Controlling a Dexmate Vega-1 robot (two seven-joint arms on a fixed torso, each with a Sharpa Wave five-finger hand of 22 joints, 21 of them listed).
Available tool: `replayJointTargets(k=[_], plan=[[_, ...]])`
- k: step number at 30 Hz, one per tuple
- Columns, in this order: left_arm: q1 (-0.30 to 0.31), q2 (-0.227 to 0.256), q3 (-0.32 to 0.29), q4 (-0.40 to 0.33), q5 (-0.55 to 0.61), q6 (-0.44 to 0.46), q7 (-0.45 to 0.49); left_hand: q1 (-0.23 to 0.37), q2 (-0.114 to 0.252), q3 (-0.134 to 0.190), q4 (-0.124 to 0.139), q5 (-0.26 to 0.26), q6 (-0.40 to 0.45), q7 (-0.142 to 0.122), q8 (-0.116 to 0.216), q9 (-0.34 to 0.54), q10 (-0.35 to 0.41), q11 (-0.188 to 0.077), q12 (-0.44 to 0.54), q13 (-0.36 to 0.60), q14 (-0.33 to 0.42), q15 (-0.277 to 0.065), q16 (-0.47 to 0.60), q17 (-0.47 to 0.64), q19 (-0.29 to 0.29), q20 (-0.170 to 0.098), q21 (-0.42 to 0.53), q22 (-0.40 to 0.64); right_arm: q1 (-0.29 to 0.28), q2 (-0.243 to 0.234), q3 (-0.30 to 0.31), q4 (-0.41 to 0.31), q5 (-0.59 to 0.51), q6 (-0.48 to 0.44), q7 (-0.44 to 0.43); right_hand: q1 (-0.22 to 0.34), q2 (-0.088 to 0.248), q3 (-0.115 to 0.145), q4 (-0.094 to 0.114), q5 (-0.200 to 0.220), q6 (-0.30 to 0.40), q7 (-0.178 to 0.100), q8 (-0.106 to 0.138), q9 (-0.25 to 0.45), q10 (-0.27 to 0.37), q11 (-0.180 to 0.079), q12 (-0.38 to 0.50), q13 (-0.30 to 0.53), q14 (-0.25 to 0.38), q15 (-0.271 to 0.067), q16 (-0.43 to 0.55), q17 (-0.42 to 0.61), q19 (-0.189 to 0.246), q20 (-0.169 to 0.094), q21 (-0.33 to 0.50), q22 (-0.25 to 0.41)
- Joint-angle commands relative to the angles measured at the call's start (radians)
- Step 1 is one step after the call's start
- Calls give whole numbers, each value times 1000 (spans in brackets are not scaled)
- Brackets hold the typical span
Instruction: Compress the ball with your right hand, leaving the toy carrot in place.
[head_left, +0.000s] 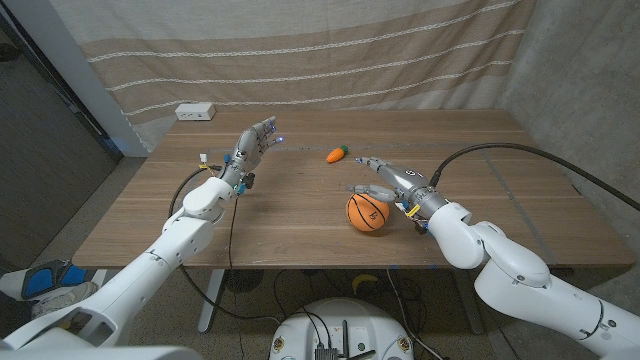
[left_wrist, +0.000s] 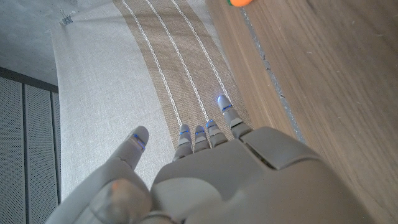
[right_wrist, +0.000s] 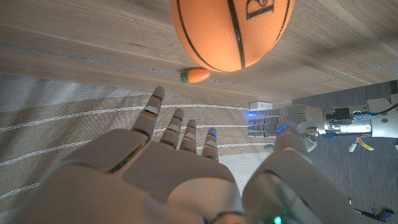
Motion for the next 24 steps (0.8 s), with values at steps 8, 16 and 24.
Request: replayJointTargets(k=[8, 16, 24], plan=[[9, 31, 0, -32, -3, 24, -20, -13, 23, 1, -4, -3, 8, 2, 2, 3, 2, 1, 3, 3, 4, -6, -1, 1, 8, 5, -9, 2, 11, 12, -77, -21, -65, -116, 34, 11, 2, 2, -4, 5, 24, -30, 12, 3, -9, 1, 8, 4, -1, 12, 2, 3, 11, 3, -9, 3], [29, 42, -6, -56, -5, 29, -12, -16, 23, 1, -4, -3, 9, 2, 3, 3, 2, 2, 3, 3, 3, -5, -1, 1, 10, 6, -13, 2, 27, 15, -121, -28, -127, -169, 67, 14, -7, -1, -5, 7, 2, -36, 4, 3, -18, 0, 7, 4, -9, 16, 0, 3, 12, 3, -11, 3], [47, 53, -9, -77, -2, 32, -5, -18, 23, 2, -4, -2, 9, 2, 2, 3, 2, 1, 3, 3, 3, -4, -1, 1, 12, 7, -16, 2, 42, 22, -157, -28, -171, -202, 115, 20, -20, -6, -8, 11, -28, -42, -3, 3, -39, -2, 2, 4, -16, 21, -3, 3, 12, 3, -14, 3]])
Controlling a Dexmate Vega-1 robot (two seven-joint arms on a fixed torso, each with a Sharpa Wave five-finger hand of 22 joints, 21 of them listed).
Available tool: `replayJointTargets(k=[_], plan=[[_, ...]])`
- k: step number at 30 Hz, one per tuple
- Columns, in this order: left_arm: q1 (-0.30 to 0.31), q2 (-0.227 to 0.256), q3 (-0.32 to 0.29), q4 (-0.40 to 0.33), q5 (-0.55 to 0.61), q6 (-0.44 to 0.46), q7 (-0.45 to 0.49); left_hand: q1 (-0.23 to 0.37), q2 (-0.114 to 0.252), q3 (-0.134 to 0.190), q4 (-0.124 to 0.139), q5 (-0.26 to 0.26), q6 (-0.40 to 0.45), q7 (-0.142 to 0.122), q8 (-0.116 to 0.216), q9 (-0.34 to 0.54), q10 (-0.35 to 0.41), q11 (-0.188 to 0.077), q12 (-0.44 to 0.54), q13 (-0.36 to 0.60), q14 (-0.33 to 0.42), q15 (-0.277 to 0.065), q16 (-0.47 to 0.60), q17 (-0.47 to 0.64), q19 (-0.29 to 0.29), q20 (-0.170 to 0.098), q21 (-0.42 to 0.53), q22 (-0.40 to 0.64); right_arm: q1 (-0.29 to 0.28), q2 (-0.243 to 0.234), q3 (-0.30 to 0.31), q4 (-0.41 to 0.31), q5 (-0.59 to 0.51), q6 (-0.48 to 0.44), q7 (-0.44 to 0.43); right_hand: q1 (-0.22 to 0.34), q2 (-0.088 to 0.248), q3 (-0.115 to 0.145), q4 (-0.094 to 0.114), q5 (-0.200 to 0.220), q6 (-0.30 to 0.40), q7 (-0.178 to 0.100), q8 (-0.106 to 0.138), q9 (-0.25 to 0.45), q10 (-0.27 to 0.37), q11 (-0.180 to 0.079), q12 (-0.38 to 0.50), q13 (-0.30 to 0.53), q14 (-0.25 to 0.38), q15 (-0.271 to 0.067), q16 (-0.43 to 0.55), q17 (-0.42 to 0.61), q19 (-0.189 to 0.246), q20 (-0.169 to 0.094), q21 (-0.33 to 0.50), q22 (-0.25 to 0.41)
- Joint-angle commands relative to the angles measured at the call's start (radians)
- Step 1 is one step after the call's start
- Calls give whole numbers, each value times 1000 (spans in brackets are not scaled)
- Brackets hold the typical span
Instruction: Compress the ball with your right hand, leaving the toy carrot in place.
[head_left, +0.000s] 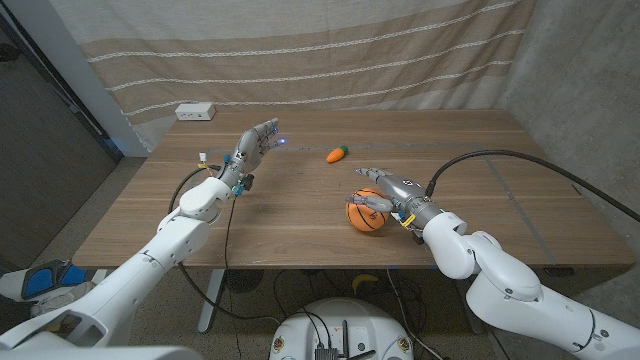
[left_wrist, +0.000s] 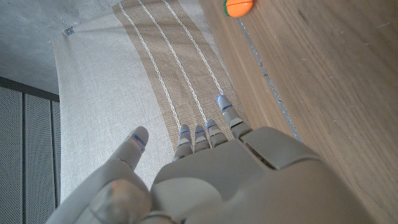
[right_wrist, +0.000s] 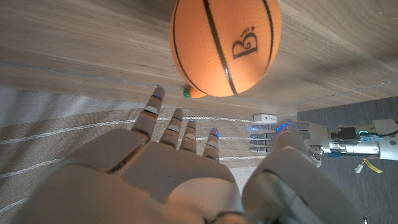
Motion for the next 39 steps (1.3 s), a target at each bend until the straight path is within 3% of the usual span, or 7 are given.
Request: replayJointTargets(k=[1, 26, 28, 30, 31, 33, 39], plan=[[25, 17, -6, -31, 1, 8, 12, -11, 25, 2, -4, -2, 9, 2, 2, 3, 2, 1, 3, 3, 3, -5, -1, 1, 7, 1, -3, 2, 21, 11, -59, -4, -75, -66, 66, 1, -18, -7, -1, 8, -20, -4, -4, 3, -13, -2, -1, 4, -4, 9, -3, 1, 12, 3, -7, 4], [36, 29, -10, -50, -2, 19, 13, -16, 25, 3, -5, -2, 8, 2, 2, 3, 3, -1, 3, 3, 3, -5, -2, 1, 11, 1, -14, 2, 105, 112, -196, 71, -371, -213, 321, 89, -52, -6, -13, 48, -140, -30, -9, 2, -112, 3, -8, 4, -8, 50, -5, -3, 36, 0, -9, 4], [33, 27, -8, -49, 0, 21, 13, -16, 24, 3, -5, -2, 8, 3, 2, 3, 2, -1, 3, 3, 3, -5, -2, 1, 11, 1, -15, 3, 104, 118, -191, 78, -376, -209, 331, 136, -47, 5, -15, 63, -167, -30, -7, 2, -115, 2, -1, 3, 12, 43, 2, -5, 73, -2, 2, 5], [31, 26, -7, -47, 1, 21, 13, -16, 24, 3, -5, -2, 7, 3, 2, 3, 2, 1, 3, 3, 3, -5, -2, 1, 11, 1, -16, 3, 98, 123, -185, 86, -382, -199, 324, 246, -44, 16, -9, 83, -201, -31, 3, 3, -115, -5, 11, 1, 85, 10, 28, -5, 255, -15, 57, 4], [30, 26, -6, -48, 3, 21, 14, -17, 24, 3, -5, -2, 7, 3, 2, 3, 2, 1, 3, 3, 3, -5, -1, 1, 12, 2, -16, 3, 92, 126, -178, 89, -377, -190, 313, 269, -38, 18, -7, 86, -218, -31, 1, 3, -112, -9, 13, 1, 114, -8, 40, -2, 298, -28, 69, 3], [28, 26, -5, -47, 3, 22, 13, -17, 24, 3, -5, -2, 7, 2, 2, 3, 2, 1, 3, 3, 3, -5, -2, 1, 12, 2, -17, 3, 96, 135, -183, 99, -402, -193, 325, 342, -18, 27, -8, 90, -237, -31, 5, 5, -77, -22, 26, 0, 204, -57, 79, 10, 403, -90, 99, 3], [24, 24, -4, -51, 5, 28, 19, -18, 24, 3, -5, -2, 7, 3, 2, 3, 3, 1, 3, 3, 5, -5, -1, 1, 13, 2, -19, 3, 91, 153, -166, 126, -407, -167, 319, 493, 46, 28, -5, 63, -218, -32, 23, 9, 23, -64, 54, -1, 397, -177, 192, 77, 602, -258, 177, 15]])
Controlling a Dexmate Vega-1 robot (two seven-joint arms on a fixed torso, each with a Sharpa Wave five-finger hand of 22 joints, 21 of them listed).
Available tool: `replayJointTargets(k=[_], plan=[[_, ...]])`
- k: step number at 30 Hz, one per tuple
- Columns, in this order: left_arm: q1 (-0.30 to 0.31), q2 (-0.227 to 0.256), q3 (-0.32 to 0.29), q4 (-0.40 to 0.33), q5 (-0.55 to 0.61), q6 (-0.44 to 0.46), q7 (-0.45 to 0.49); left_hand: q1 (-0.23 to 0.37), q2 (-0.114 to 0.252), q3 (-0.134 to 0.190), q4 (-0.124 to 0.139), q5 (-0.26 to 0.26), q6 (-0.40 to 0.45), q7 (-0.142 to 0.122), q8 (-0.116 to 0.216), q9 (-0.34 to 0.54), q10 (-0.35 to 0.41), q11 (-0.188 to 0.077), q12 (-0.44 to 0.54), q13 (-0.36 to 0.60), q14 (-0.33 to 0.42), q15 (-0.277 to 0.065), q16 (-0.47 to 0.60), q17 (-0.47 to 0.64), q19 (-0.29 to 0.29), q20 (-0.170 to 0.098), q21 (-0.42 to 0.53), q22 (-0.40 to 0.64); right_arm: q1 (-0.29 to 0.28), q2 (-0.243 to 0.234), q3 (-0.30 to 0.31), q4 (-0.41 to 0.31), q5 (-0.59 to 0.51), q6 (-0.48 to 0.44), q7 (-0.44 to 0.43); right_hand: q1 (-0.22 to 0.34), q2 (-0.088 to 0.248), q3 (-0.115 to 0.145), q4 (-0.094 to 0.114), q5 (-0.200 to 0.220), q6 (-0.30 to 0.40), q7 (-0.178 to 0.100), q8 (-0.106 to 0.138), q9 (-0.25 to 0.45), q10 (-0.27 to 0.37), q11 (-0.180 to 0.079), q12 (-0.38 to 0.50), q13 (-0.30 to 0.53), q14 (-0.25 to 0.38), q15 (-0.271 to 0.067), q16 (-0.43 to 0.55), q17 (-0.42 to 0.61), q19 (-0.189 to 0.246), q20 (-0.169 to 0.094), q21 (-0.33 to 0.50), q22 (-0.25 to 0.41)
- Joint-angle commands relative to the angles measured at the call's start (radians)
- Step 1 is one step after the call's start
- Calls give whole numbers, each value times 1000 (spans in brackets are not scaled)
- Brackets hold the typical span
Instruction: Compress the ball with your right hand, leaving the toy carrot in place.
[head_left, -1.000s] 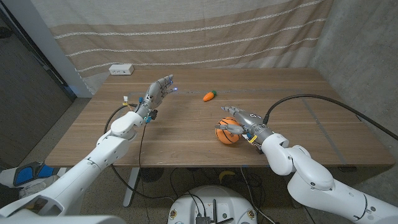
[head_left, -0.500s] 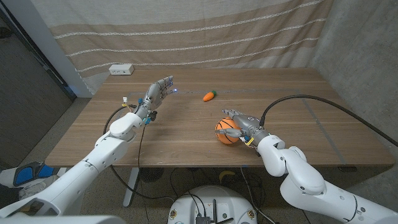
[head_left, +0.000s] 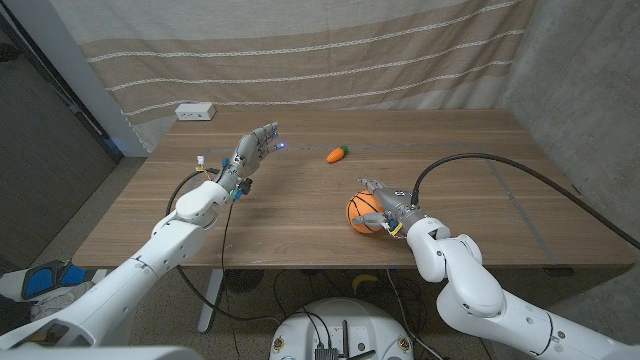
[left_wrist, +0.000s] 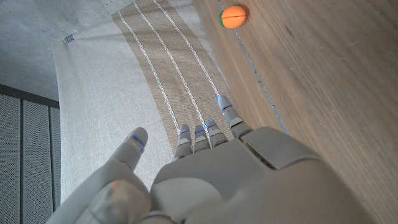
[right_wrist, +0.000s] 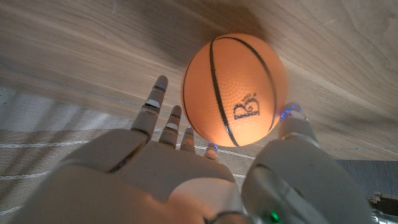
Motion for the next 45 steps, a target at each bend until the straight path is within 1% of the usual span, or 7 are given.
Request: replayJointTargets(k=[1, 7, 17, 20, 23, 28, 45], plan=[[-11, -2, 7, -3, 9, 9, 4, -11, 26, 3, -5, -2, 7, 3, 2, 3, 2, 1, 3, 3, 4, -6, -1, 1, 8, 6, -4, 3, -8, 40, 17, 53, -41, 26, 8, 127, 79, 6, 5, -35, -10, -2, 17, 6, 100, -35, 32, 2, 187, -137, 118, 75, 148, -131, 72, 18], [-13, -1, 7, -7, 10, 16, 11, -12, 26, 3, -5, -2, 7, 3, 2, 3, 3, 0, 3, 3, 5, -4, -1, 1, 9, 7, -7, 3, -13, 44, 35, 72, -21, 64, -11, 234, 151, 32, -9, -65, 60, -2, 37, 11, 189, -69, 59, 3, 358, -193, 213, 141, 238, -217, 166, 64], [-21, -5, 12, -5, 16, 20, 12, -13, 27, 4, -5, -2, 7, 4, 2, 3, 2, 0, 3, 3, 4, -5, -2, 1, 10, 7, -11, 3, -4, 57, 58, 87, 20, 81, 12, 573, 162, 94, -8, -90, 508, -1, 96, 2, 359, -89, 126, 44, 667, -198, 234, 303, 163, -259, 475, 215], [-24, -7, 13, -3, 17, 21, 13, -13, 27, 4, -5, -2, 7, 3, 2, 3, 2, 1, 3, 3, 3, -5, -2, 1, 10, 6, -13, 3, -14, 56, 78, 87, 61, 94, -16, 594, 171, 97, -2, -91, 526, -1, 84, 1, 380, -84, 131, 45, 695, -196, 231, 322, 162, -261, 521, 229], [-27, -8, 16, 0, 18, 23, 11, -14, 27, 4, -5, -2, 7, 3, 2, 3, 2, 1, 2, 3, 3, -5, -2, 1, 11, 7, -13, 3, -29, 49, 95, 84, 95, 116, -67, 609, 171, 97, 7, -94, 704, 3, 99, 4, 438, -62, 147, 57, 713, -193, 187, 366, 111, -262, 631, 245], [-30, -12, 18, 2, 19, 24, 15, -14, 27, 4, -5, -2, 7, 3, 2, 3, 2, 1, 3, 3, 3, -5, -2, 1, 11, 6, -15, 3, -36, 40, 98, 88, 108, 126, -120, 603, 176, 110, 9, -97, 1069, 199, 157, 8, 670, -35, 220, 100, 715, -194, 128, 431, 30, -262, 775, 217], [-30, -18, 19, 4, 22, 22, 25, -15, 28, 5, -5, -2, 7, 3, 2, 3, 1, 1, 2, 3, 2, -4, -2, 1, 13, 5, -22, 3, -42, 13, 121, 80, 177, 167, -216, 603, 145, 105, 5, -89, 1177, 219, 166, 13, 817, -15, 274, 170, 711, -196, 104, 447, 3, -258, 839, 176]])
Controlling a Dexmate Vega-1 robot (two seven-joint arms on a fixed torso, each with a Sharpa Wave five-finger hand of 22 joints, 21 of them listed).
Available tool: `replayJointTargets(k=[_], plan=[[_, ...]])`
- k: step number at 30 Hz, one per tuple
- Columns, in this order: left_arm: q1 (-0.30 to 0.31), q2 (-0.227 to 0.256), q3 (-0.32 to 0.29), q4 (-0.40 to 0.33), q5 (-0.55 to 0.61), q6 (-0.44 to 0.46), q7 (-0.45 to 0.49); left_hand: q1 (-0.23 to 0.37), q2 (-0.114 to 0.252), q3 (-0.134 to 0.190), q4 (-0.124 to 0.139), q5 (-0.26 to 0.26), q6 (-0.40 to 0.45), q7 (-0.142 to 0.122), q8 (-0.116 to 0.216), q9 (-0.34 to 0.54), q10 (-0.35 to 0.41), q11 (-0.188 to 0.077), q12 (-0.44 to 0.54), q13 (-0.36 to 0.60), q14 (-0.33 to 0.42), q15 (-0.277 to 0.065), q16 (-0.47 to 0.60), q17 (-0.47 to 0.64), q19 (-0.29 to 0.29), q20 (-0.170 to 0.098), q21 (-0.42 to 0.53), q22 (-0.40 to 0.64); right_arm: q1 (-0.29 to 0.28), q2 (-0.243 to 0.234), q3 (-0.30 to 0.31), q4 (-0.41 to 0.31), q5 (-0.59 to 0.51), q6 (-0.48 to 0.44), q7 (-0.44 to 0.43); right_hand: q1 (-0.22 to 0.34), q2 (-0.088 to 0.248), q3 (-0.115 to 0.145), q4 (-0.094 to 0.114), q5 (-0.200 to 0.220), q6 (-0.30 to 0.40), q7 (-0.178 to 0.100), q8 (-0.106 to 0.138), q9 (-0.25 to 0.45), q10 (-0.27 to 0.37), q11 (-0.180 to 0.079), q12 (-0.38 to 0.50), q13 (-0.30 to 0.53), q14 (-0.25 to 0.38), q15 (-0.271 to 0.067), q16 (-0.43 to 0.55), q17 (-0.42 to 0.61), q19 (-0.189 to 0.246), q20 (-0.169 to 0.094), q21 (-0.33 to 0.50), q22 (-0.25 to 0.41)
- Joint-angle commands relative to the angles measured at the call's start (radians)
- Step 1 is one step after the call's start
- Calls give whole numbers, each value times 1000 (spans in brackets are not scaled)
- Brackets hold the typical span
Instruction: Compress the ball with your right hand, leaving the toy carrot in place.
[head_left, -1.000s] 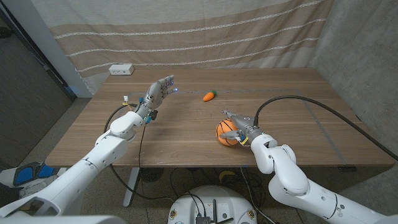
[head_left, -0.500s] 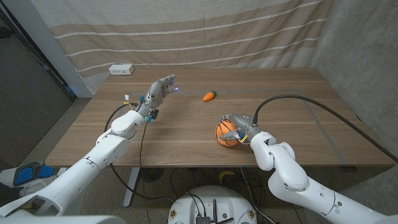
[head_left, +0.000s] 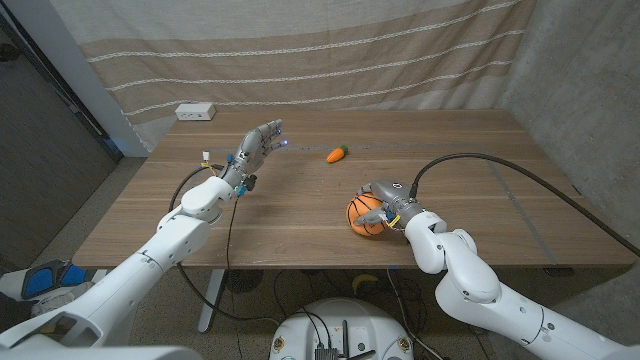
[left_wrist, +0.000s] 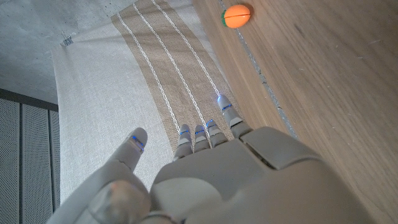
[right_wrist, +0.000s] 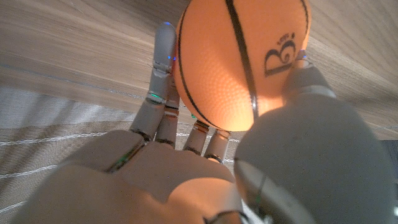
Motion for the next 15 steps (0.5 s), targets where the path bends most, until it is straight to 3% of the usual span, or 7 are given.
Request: replayJointTargets(k=[1, 7, 15], plan=[[0, -4, 0, 1, 2, -2, 8, -11, 32, 5, -5, -2, 7, 3, 2, 3, 1, 1, 2, 3, 2, -4, -2, 1, 8, 1, -4, 3, -22, -22, 35, -7, 68, 53, -115, 350, 344, 48, -51, 7, 258, 206, 8, 0, 180, 69, 11, 39, 314, -419, -3, 0, -104, -199, 12, -3], [0, -8, 1, 2, 4, -6, 10, -12, 31, 5, -5, -2, 6, 3, 2, 3, 0, 2, 2, 3, 2, -4, -2, 1, 9, 1, -7, 4, -58, -30, 68, -5, 97, 111, -252, 351, 341, 46, -49, 9, 263, 207, 7, 0, 179, 65, 10, 46, 316, -419, -5, 0, -106, -199, 18, -8], [-4, -10, 4, 5, 7, -8, 8, -12, 31, 6, -6, -2, 7, 2, 2, 3, 1, 1, 2, 3, 3, -4, -2, 0, 10, 0, -10, 4, -62, -35, 90, -20, 121, 138, -295, 352, 339, 45, -48, 11, 263, 207, 4, 0, 178, 63, 8, 54, 317, -419, -8, 0, -108, -199, 25, -14]])
